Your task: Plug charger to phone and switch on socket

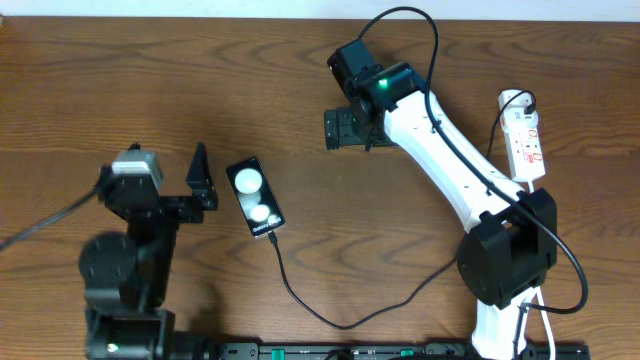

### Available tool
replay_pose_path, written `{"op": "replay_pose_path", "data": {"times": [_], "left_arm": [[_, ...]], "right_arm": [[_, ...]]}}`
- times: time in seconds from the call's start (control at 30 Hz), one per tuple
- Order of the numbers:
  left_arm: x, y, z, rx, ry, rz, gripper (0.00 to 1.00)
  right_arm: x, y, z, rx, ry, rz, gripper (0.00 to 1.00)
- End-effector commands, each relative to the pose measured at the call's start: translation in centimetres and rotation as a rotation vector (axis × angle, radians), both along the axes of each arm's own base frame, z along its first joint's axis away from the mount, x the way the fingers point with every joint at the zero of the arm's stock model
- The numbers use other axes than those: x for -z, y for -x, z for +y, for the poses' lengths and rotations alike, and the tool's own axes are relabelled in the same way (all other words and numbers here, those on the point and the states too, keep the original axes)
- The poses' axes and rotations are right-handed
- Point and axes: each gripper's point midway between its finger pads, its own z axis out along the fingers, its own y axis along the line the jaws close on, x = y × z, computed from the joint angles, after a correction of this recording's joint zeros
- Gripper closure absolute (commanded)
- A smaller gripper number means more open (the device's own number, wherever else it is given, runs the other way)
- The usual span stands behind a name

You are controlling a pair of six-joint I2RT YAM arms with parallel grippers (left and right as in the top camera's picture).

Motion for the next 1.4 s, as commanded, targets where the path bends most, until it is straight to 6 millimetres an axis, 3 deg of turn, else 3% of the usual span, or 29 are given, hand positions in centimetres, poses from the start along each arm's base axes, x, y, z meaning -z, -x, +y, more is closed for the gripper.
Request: {"op": "replay_pose_path", "data": {"times": [0.0, 0.13, 0.57, 0.8, 1.07, 1.37], "left_arm": [[0.9, 0.7, 0.0, -0.001, -0.002, -0.094, 0.08], [1.8, 1.9, 0.0, -0.003, -0.005, -0.217, 0.08], [8.6, 3.4, 1.0, -0.043, -0.033, -0.232, 0.08], [11.8, 2.8, 1.3, -0.055, -0.037, -0.1, 0.08], [18.6, 2.9, 1.3, -0.05, -0.042, 0.176, 0.08], [18.4, 2.9, 1.5, -0.058, -0.042, 0.17, 0.08]], "right_arm": [[-1.9, -0.2, 0.2, -0.017, -0.004, -0.05, 0.01], [-1.9, -0.2, 0.2, -0.017, -0.004, -0.05, 0.01], [-1.9, -0.2, 0.2, -0.017, -0.004, -0.05, 0.01], [-1.9, -0.2, 0.2, -0.016, -0.004, -0.051, 0.01], [-1.9, -0.2, 0.2, -0.017, -0.004, -0.05, 0.01], [-1.9, -0.2, 0.2, -0.016, -0.004, -0.051, 0.01]]}}
